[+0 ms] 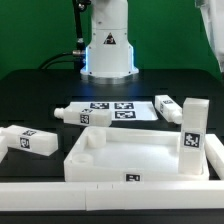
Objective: Assemble desk
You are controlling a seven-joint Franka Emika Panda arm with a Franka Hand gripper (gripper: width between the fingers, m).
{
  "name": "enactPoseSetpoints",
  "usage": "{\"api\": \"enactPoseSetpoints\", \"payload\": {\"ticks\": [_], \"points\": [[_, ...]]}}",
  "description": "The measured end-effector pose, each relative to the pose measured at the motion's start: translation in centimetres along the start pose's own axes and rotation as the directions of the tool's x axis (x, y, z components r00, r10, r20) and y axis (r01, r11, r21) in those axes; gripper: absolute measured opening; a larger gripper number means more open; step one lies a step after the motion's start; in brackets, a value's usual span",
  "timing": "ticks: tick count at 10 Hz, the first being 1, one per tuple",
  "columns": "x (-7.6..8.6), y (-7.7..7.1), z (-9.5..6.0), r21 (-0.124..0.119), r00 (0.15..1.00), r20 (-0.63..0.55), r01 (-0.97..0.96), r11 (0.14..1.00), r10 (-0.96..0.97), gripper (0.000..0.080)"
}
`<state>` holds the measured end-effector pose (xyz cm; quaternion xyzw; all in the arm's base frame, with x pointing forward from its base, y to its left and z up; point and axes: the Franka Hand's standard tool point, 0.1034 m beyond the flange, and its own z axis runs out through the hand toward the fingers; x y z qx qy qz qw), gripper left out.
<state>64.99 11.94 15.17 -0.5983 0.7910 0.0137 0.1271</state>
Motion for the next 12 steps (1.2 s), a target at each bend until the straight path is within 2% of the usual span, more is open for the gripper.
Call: {"api": "enactPoseSetpoints", "payload": {"ticks": [2,5,10,11,12], "points": [[-0.1,0.1,-0.1,0.0,0.999,0.001,0.041,0.999,-0.041,0.0649],[-0.9,3.0,-0.9,-0.026,0.951,0.018,0.308,0.951,-0.308,0.0649],[-0.8,3.2,-1.0,-0.027,0.801,0.015,0.599,0.8,-0.599,0.0649],[-0.7,3.5,-1.0,-0.026,0.744,0.016,0.669,0.743,-0.668,0.0649],[-0.2,4.9,-0.8,-0.039,0.682,0.026,0.732,0.681,-0.731,0.0649]]}}
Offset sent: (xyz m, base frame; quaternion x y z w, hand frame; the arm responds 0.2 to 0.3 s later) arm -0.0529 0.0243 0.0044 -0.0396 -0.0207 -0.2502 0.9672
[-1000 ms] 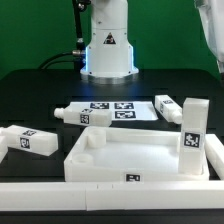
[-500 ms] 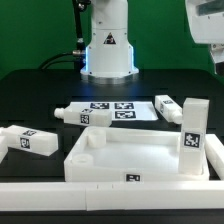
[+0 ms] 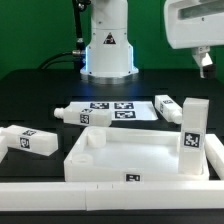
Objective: Assemble desk
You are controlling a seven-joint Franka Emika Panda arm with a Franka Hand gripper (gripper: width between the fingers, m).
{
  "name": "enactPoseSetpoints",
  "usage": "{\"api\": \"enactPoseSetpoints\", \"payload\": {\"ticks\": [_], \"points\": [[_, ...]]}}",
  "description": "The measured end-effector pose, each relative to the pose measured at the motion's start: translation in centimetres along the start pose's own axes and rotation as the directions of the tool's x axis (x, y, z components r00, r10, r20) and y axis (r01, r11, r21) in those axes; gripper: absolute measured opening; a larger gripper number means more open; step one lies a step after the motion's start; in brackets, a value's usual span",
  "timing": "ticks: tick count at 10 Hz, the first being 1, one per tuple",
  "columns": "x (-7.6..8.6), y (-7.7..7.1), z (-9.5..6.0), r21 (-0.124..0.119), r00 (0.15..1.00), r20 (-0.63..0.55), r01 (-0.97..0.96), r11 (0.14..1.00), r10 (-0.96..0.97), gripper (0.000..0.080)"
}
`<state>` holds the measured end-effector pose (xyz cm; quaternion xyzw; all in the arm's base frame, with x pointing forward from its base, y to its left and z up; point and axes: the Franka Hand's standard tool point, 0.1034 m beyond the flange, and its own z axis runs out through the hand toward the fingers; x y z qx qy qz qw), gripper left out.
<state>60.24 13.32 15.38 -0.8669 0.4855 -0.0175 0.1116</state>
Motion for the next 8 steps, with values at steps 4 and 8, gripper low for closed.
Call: {"api": "enactPoseSetpoints", "payload": {"ticks": [4,8], "points": [[-2.8,1.8,0.6,-0.074,0.973,0.0,0.232,0.97,-0.233,0.0649],[-2.7,3.4,1.6,-0.07,0.885,-0.013,0.464,0.883,-0.466,0.0649]]}}
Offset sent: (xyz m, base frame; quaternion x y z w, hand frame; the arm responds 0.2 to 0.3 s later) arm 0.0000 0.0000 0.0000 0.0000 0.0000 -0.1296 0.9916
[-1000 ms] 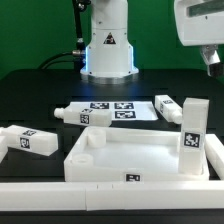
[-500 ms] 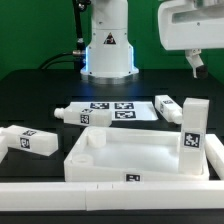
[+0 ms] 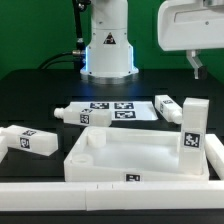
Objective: Assemble desk
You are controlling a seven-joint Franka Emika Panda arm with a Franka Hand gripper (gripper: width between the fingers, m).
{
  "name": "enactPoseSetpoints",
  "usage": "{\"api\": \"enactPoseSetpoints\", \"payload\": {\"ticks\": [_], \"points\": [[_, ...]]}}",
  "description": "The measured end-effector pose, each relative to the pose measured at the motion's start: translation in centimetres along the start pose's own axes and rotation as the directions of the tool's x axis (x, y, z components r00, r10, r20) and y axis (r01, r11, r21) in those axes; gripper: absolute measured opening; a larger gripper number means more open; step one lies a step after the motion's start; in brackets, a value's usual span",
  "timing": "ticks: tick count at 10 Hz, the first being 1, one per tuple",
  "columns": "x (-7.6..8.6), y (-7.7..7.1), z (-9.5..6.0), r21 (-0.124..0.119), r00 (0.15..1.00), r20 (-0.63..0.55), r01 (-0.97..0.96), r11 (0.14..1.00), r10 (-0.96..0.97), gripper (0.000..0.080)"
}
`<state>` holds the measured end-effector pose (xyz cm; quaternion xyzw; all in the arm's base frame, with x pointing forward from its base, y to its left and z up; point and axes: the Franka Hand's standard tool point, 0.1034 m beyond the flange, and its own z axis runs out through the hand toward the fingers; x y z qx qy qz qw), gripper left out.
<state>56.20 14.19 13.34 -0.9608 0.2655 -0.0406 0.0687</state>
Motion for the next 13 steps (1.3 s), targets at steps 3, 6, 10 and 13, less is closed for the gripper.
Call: {"api": "enactPoseSetpoints", "payload": {"ticks": [3,6,10,13], "points": [[-4.2,2.7,2.3,-0.051,0.985,0.047,0.165,0.985,-0.163,0.0649],[-4.1,2.8,2.4,-0.059,0.942,0.047,0.334,0.941,-0.332,0.0649],[-6.0,4.2,2.8,-0.049,0.825,0.136,0.559,0.828,-0.549,0.0649],[-7.5,6.4,3.7,-0.042,0.747,0.173,0.656,0.754,-0.641,0.0649]]}}
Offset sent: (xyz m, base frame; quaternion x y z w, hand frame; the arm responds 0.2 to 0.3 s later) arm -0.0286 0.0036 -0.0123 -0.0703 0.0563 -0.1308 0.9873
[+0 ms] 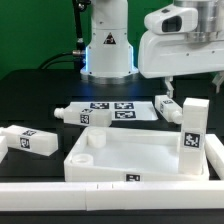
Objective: Assemble desk
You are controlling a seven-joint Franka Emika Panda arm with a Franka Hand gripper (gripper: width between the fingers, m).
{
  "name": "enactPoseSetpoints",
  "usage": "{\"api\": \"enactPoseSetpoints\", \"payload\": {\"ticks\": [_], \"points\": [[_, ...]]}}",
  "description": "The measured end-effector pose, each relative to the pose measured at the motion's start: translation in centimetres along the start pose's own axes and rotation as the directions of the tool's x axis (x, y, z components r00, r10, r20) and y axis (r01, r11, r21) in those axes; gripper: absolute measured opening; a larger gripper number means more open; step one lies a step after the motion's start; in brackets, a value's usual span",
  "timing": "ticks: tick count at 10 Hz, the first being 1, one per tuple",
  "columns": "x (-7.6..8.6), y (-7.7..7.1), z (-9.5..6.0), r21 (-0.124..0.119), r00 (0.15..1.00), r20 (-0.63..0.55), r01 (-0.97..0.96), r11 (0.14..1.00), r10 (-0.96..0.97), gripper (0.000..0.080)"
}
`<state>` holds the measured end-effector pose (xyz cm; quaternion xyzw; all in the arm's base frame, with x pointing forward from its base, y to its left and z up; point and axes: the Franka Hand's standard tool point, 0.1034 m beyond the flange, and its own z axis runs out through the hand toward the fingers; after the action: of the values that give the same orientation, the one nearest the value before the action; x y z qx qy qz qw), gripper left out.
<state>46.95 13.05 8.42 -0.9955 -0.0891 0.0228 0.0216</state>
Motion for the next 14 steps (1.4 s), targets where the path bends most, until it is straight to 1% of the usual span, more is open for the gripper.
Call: {"api": "enactPoseSetpoints", "payload": {"ticks": [3,4,5,6,7,9,11,12,13,14], "points": [[-0.2,0.2,0.2,0.002,1.0,0.004,-0.02,1.0,0.02,0.0649],[-1.5,0.7,0.9,0.005,0.997,0.025,-0.072,0.997,0.072,0.0649],[-3.6,0.5,2.2,0.0,0.992,0.079,-0.097,0.995,0.096,0.0649],[-5.2,0.2,3.7,-0.006,0.985,0.131,-0.115,0.993,0.114,0.0649],[-5.7,-0.4,5.0,-0.023,0.987,0.104,-0.117,0.993,0.119,0.0649],[-5.6,-0.1,4.7,-0.019,0.986,0.109,-0.122,0.992,0.124,0.0649],[-5.7,-0.1,4.9,-0.021,0.986,0.112,-0.126,0.992,0.127,0.0649],[-6.7,-0.1,5.5,-0.025,0.981,0.117,-0.154,0.988,0.156,0.0649],[-8.5,-0.4,6.6,-0.034,0.98,0.118,-0.159,0.987,0.162,0.0649],[-10.0,-0.6,7.4,-0.043,0.98,0.118,-0.158,0.987,0.162,0.0649]]}}
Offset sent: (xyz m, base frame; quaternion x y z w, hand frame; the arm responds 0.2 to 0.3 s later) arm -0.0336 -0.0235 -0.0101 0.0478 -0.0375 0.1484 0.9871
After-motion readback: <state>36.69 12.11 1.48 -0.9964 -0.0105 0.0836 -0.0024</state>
